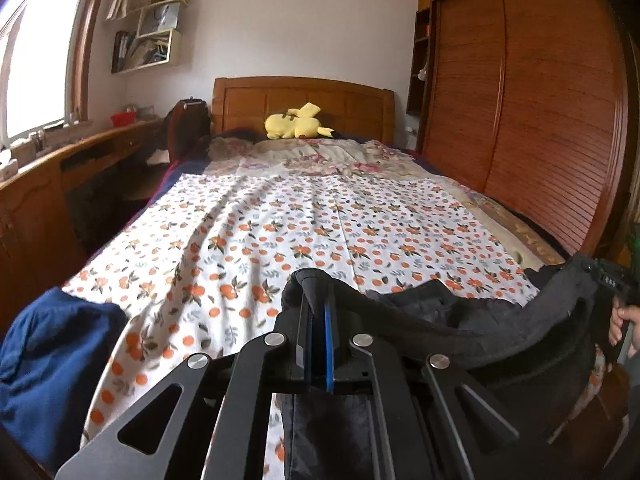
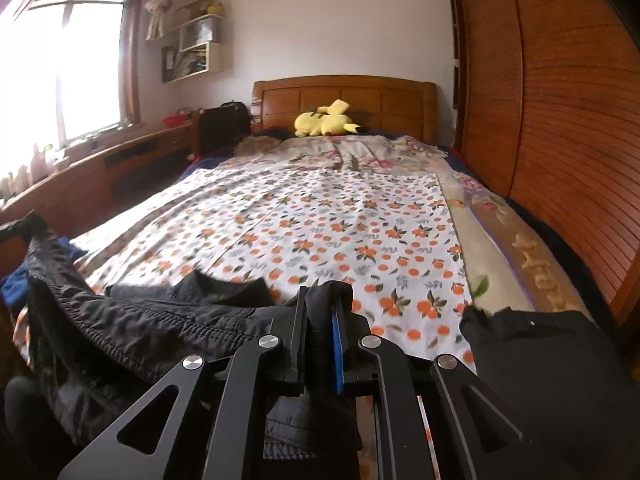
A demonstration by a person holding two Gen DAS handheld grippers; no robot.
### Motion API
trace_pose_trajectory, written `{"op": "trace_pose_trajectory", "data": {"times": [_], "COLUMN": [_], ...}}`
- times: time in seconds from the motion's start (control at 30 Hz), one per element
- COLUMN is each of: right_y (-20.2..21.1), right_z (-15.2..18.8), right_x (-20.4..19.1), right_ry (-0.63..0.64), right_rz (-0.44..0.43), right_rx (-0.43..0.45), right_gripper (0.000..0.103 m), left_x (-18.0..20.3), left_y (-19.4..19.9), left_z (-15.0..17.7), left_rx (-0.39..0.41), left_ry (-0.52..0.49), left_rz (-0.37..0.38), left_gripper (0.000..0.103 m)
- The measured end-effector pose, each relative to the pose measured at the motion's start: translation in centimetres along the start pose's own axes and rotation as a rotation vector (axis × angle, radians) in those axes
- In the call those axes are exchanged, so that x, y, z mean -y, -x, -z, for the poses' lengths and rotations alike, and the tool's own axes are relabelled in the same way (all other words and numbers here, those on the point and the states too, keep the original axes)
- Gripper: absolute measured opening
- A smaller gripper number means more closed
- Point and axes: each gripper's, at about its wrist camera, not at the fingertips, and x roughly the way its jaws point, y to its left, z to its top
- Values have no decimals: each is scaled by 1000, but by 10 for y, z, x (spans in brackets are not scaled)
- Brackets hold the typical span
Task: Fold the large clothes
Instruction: 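Grasp the hem with both grippers and lift it toward the collar, then lay the hem over the collar and open both grippers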
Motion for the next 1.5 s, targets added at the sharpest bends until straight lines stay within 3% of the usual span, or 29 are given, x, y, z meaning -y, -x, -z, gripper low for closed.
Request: {"op": "trace_pose_trajectory", "data": {"times": [0.3,0.47,0.9,0.93,1.0,1.03,1.07,1.1,1.17,1.2,1.4,1.5], "right_y": [-65,-101,-138,-139,-140,-140,-140,-138,-133,-127,-113,-110], "right_z": [-22,-15,3,3,3,3,2,1,-2,-5,-11,-9], "right_x": [0,-4,-6,-6,-6,-6,-7,-7,-9,-10,-17,-38], "right_ry": [26,46,45,44,42,43,43,40,38,44,45,74], "right_rz": [43,63,91,91,91,93,91,84,102,130,106,66], "right_rx": [-23,-91,-157,-162,-171,-175,-177,-180,-170,-141,-132,-136], "right_gripper": [8,9,11,13,18,19,25,31,65,66,66,66], "left_x": [-6,-8,-7,-8,-8,-7,-6,-6,-7,-6,11,22], "left_y": [-44,-69,-91,-92,-94,-93,-91,-89,-88,-88,-81,-73], "left_z": [-9,0,24,26,29,31,32,33,34,35,39,40], "left_rx": [2,-25,-81,-84,-92,-79,-71,-67,-75,-79,-69,-38], "left_ry": [1,-13,-38,-38,-44,-56,-60,-57,-36,-26,-50,-59], "left_rz": [-36,-39,-24,-26,-54,-85,-88,-82,-63,-51,-25,-3], "left_gripper": [5,5,10,12,39,69,80,80,80,80,85,96]}}
